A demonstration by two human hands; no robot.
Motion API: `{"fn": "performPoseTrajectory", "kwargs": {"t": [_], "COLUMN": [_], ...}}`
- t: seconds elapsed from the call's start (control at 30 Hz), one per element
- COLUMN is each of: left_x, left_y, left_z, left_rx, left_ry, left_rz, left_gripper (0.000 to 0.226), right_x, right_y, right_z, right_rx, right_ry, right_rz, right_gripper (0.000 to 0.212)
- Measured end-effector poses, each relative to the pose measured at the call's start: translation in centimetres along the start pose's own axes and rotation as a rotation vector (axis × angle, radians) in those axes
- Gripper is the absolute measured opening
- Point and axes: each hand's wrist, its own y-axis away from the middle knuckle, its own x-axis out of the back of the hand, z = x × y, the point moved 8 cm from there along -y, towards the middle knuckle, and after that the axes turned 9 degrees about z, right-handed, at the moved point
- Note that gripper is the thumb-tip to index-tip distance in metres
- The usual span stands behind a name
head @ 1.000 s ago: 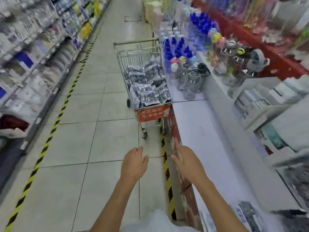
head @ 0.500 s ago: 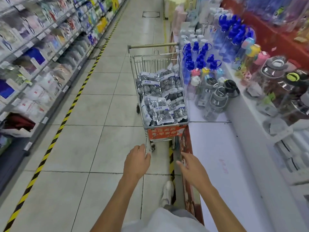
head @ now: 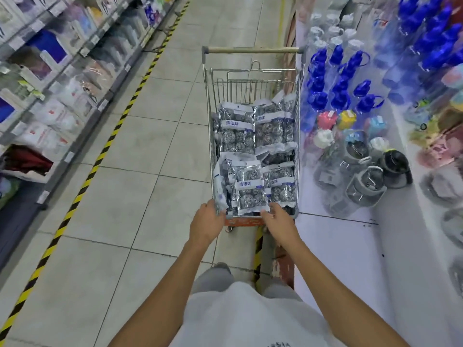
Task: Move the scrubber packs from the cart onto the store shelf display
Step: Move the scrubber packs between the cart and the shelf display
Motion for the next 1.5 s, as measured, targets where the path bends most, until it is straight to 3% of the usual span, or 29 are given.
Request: {"fn": "performPoseTrajectory", "kwargs": {"t": [0.37,0.67,0.9,1.0,1.2,1.3,1.43,1.5], "left_x": [-6.9,-10.0,-10.2,-9.1,-6.1,-3.5,-0.8,0.0], "left_y": [-15.3,-19.3,-19.8,-19.9,-18.1,-17.0,-15.6,-15.0], "left_z": [-1.7,-2.5,-3.6,-4.3,-5.3,-4.6,-2.5,-0.7], "left_rx": [0.167,0.327,0.345,0.385,0.583,0.608,0.579,0.570], "left_ry": [0.061,-0.013,-0.014,0.098,0.518,0.708,0.823,0.910], "left_rz": [-0.172,-0.159,-0.077,-0.050,-0.031,0.001,-0.066,-0.123], "left_gripper": [0.053,0.067,0.049,0.036,0.026,0.026,0.028,0.027], "right_x": [-4.0,-6.5,-7.5,-7.6,-6.0,-4.2,-1.5,-0.6], "right_y": [-14.5,-20.5,-21.2,-20.9,-19.6,-18.7,-17.4,-16.2], "right_z": [-2.0,0.0,2.8,2.8,2.7,2.2,1.5,1.3], "right_rx": [-0.323,-0.448,-0.496,-0.503,-0.503,-0.521,-0.485,-0.488], "right_ry": [-0.069,-0.003,-0.064,-0.153,-0.511,-0.667,-0.802,-0.885], "right_rz": [-0.046,-0.096,-0.068,-0.086,-0.114,-0.089,-0.047,-0.049], "right_gripper": [0.062,0.091,0.089,0.104,0.082,0.056,0.066,0.060]}}
